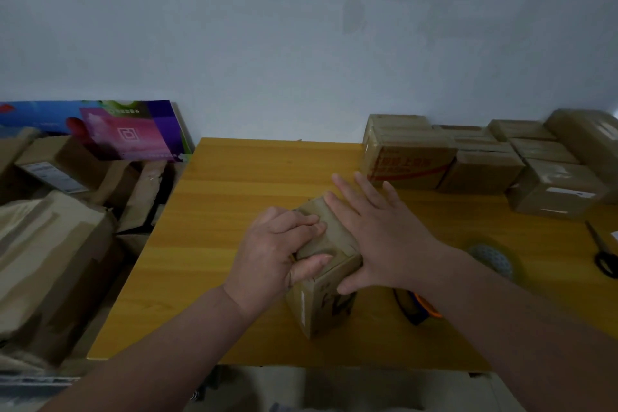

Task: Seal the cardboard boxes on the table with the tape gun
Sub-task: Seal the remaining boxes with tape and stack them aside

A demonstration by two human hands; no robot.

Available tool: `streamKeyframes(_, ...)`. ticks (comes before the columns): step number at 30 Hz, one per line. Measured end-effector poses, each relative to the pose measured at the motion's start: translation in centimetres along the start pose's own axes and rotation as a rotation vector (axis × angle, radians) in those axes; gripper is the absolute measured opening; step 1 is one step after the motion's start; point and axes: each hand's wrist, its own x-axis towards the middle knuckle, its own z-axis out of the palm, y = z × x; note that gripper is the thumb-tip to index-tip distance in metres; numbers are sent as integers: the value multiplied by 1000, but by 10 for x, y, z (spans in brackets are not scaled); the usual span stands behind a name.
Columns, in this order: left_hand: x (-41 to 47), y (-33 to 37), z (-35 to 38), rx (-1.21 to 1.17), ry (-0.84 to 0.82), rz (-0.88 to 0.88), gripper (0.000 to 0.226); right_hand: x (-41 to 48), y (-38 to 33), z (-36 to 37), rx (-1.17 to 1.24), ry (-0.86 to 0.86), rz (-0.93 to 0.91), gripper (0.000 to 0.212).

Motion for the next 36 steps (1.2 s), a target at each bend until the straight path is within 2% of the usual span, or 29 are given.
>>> streamKeyframes(13,7,6,-11,86,-134,-7,67,-12,5,-4,87,-50,-60,122)
streamKeyframes(17,22,16,-23,102,-310,-229,88,-19,13,-1,134,3,36,110)
streamKeyframes(19,31,20,-25,100,-390,-314,92,-22,15,1,154,22,42,104)
streamKeyframes(25,48,18,-19,106,-528,-391,64,-27,15,-1,379,186,-17,68)
streamKeyframes(29,63,11,-15,40,-581,-526,64,-25,21,-2,509,324,72,48)
streamKeyframes(32,78,-2,-13,-4,-526,-662,81,-22,32,-3,579,342,181,44)
streamKeyframes(36,96,-21,-10,-58,-247,-826,105,-13,54,3,635,358,310,43)
